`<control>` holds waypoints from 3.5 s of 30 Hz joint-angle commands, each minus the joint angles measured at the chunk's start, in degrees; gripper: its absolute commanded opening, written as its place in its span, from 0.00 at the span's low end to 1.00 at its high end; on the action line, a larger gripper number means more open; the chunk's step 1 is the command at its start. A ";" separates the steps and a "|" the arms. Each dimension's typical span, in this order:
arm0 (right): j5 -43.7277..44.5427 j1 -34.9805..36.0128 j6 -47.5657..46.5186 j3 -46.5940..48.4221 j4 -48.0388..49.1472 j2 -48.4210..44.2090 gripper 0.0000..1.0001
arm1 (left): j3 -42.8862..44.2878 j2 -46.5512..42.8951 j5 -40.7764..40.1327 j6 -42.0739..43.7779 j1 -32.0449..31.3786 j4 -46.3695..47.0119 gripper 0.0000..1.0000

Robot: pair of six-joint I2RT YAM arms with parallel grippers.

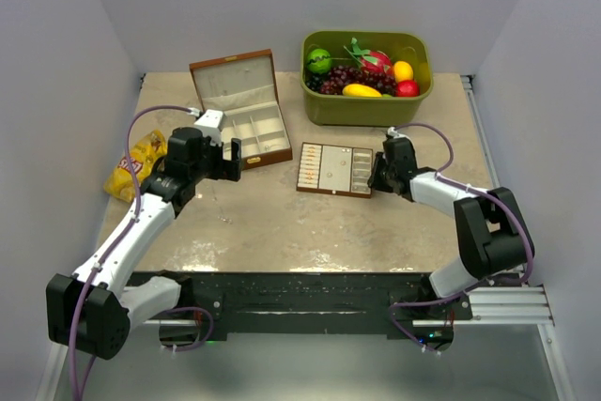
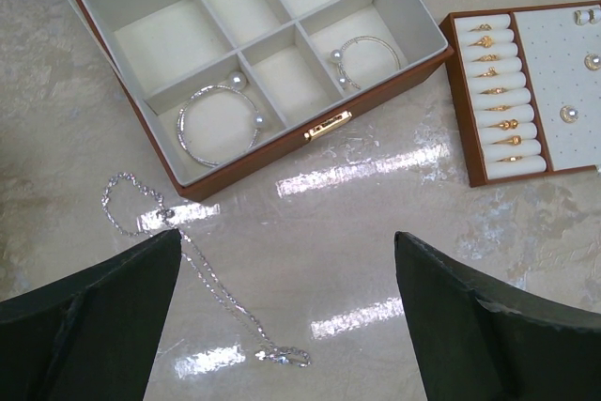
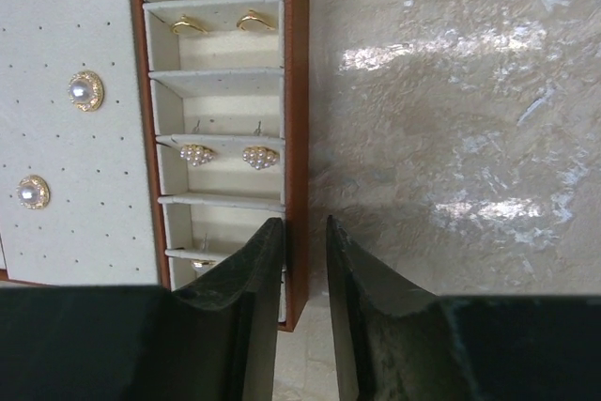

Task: Organize the mixed jewelry

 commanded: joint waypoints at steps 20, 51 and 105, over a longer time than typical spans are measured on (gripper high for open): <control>13.64 -4.56 -10.12 5.23 -6.03 -0.73 0.11 | 2.45 3.82 -8.79 -4.15 1.65 -1.68 1.00; 5.22 -10.01 -13.83 6.19 -8.75 -10.39 0.41 | 22.94 39.17 6.32 -5.83 13.62 -2.65 0.49; -5.86 8.35 7.53 -2.33 -2.25 -20.25 0.44 | -17.75 7.17 2.37 -42.12 -4.31 10.53 0.00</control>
